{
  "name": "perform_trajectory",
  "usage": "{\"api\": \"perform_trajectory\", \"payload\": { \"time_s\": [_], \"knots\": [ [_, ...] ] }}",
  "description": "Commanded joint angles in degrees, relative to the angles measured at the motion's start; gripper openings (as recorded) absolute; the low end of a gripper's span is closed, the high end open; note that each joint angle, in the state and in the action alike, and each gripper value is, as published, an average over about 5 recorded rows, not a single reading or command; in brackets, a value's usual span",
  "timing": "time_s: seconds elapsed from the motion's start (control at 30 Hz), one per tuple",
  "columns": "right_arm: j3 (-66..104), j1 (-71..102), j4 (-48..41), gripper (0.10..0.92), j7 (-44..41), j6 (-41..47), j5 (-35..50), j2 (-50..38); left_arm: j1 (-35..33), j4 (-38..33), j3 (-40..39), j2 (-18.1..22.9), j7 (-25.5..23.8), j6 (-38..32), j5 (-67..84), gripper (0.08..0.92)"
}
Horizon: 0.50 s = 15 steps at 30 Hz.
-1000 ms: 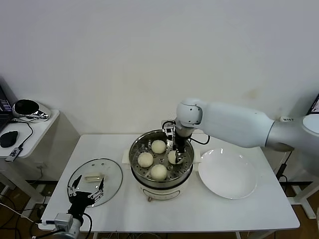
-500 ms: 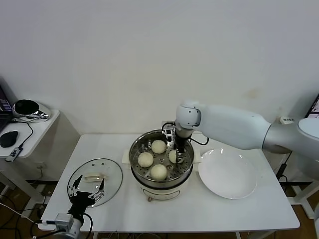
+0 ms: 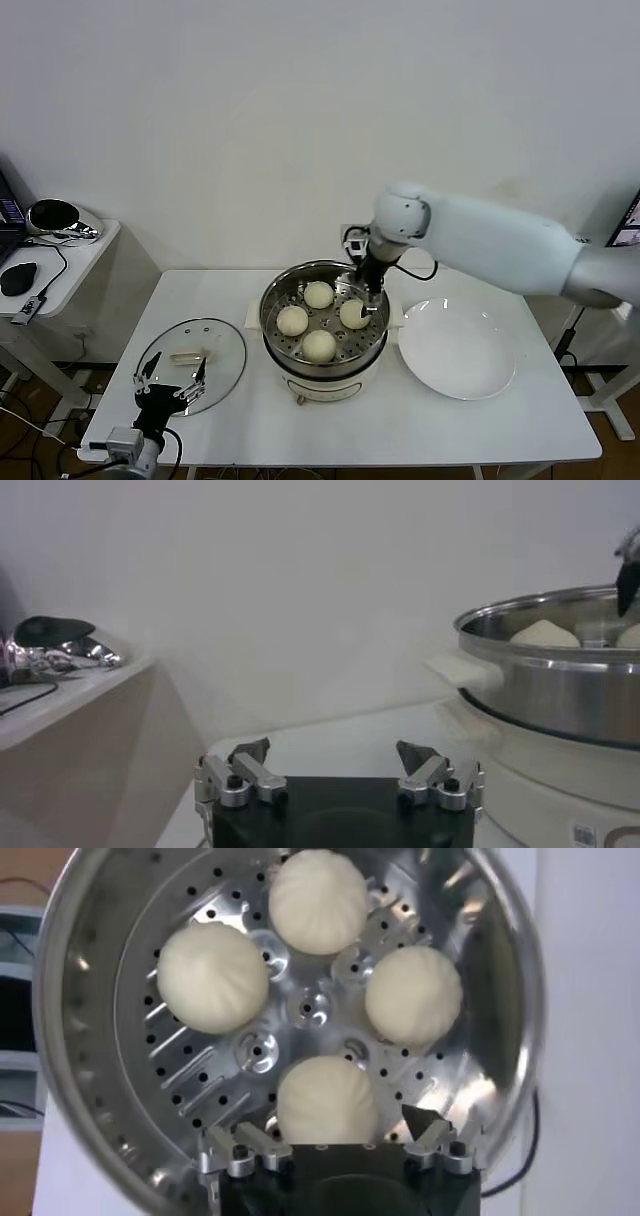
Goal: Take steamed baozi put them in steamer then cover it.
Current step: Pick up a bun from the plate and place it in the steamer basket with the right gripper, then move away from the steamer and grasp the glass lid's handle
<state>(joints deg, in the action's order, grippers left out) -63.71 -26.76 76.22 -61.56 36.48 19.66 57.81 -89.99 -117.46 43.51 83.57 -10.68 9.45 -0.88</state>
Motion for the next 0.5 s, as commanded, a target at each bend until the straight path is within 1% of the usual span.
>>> {"api": "perform_trajectory", "payload": {
  "time_s": [0.03,0.17,0.3,0.4,0.5],
  "knots": [
    [20.0,5.4,5.1,0.823,11.4,-10.7,8.5,-13.9,0.9,1.4,-0.9,-0.5,3.4,1.6,1.8,0.823],
    [32.4,14.2,10.2,0.823,26.1,-12.8,12.8,-20.8,1.0,0.8,-1.7,-0.6,3.2,2.0,3.8,0.823],
    [47.4,29.8,17.2,0.823,40.0,-12.8,20.4,-27.6,1.9,0.1,-1.9,-0.9,2.6,3.0,5.4,0.823],
    [60.1,43.4,20.0,0.823,46.1,-17.0,21.9,-30.9,2.6,0.1,-2.4,-1.0,2.8,3.7,4.9,0.823],
    [76.7,60.1,22.2,0.823,48.8,-20.7,21.6,-30.2,2.7,0.7,-2.9,-1.3,2.9,3.9,4.4,0.823]
  ]
}}
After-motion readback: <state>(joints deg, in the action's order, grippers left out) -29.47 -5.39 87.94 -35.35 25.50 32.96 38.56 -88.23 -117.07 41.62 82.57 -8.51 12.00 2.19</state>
